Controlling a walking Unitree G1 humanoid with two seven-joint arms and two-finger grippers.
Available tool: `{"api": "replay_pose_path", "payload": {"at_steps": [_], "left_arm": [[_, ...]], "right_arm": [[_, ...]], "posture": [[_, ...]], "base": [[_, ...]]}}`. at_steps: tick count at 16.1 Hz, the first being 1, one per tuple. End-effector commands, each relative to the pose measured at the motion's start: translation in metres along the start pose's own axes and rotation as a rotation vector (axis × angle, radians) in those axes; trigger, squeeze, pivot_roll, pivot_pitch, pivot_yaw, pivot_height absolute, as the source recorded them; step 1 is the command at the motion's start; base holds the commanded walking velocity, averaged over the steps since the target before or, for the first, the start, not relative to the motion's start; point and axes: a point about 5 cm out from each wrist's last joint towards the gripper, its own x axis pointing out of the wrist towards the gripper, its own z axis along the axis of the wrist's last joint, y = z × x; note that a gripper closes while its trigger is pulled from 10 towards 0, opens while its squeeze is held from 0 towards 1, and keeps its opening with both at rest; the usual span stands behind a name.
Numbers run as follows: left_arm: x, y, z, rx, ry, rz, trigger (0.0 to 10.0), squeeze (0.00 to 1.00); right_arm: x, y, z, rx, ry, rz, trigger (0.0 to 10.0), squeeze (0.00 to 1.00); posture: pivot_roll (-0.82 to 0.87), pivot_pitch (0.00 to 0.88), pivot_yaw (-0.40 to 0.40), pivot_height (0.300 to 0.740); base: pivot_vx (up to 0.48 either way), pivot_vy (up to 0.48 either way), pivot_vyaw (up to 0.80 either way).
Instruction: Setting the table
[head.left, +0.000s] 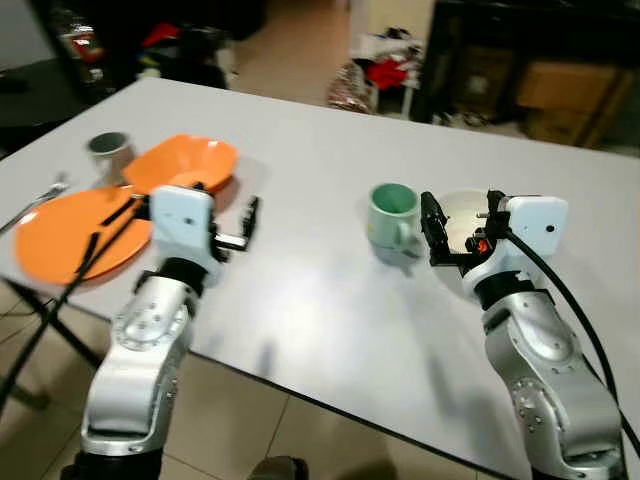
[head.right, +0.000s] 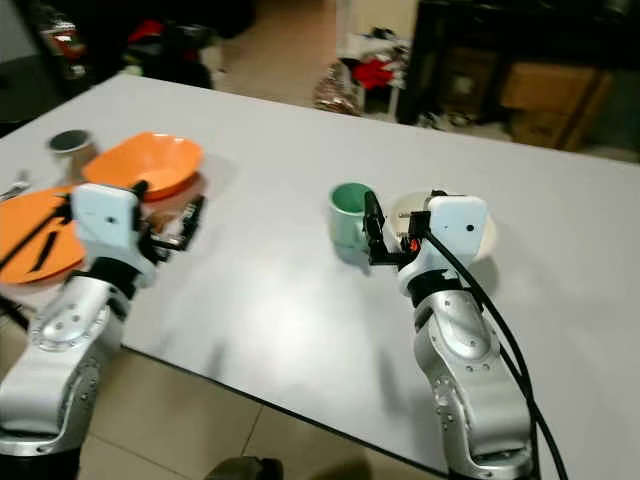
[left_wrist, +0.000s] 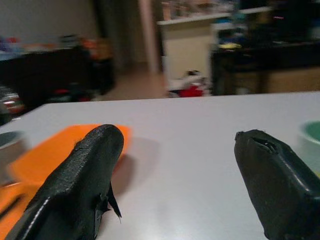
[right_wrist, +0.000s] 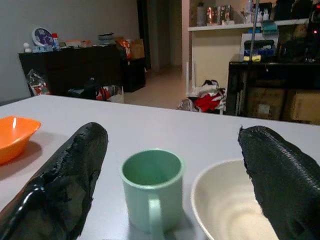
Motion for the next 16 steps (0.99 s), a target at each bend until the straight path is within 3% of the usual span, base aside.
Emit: {"api": "replay_pose_path", "payload": {"at_steps": [1,4,7,11,12,16], "left_arm": [[0.003,0.007,0.003,0.048,-0.017,0.051,10.0,0.00],[0.000,0.010,-0.001,0.019,0.047,-0.048,10.0,0.00],[-0.003,0.010,-0.008,0.040,0.075,-0.082,10.0,0.00],[-0.003,0.006,-0.009,0.025,0.087,-0.099,10.0,0.00],[-0.002,0.006,-0.007,-0.006,0.059,-0.093,10.0,0.00],[0.001,0.011,-0.003,0.012,0.023,-0.044,10.0,0.00]], "right_arm": [[0.001,-0.002,-0.003,0.008,0.007,-0.021,10.0,1.00],[-0.003,-0.009,-0.005,-0.047,0.007,-0.079,10.0,1.00],[-0.003,-0.002,-0.003,-0.063,-0.051,-0.041,10.0,1.00],[-0.004,0.002,-0.014,-0.023,0.001,-0.055,10.0,1.00],[-0.004,0.004,-0.016,-0.019,0.002,-0.053,10.0,1.00],[-0.003,0.000,-0.013,-0.016,-0.017,-0.077,10.0,1.00]], "posture": [[0.09,0.000,0.055,0.740],[0.09,0.000,0.070,0.740],[0.09,0.000,0.079,0.740],[0.10,0.000,0.076,0.740],[0.10,0.000,0.075,0.740],[0.10,0.000,0.065,0.740]], "base": [[0.000,0.000,0.80],[0.000,0.000,0.80],[0.000,0.000,0.80],[0.000,0.000,0.80],[0.000,0.000,0.80],[0.000,0.000,0.80]]}}
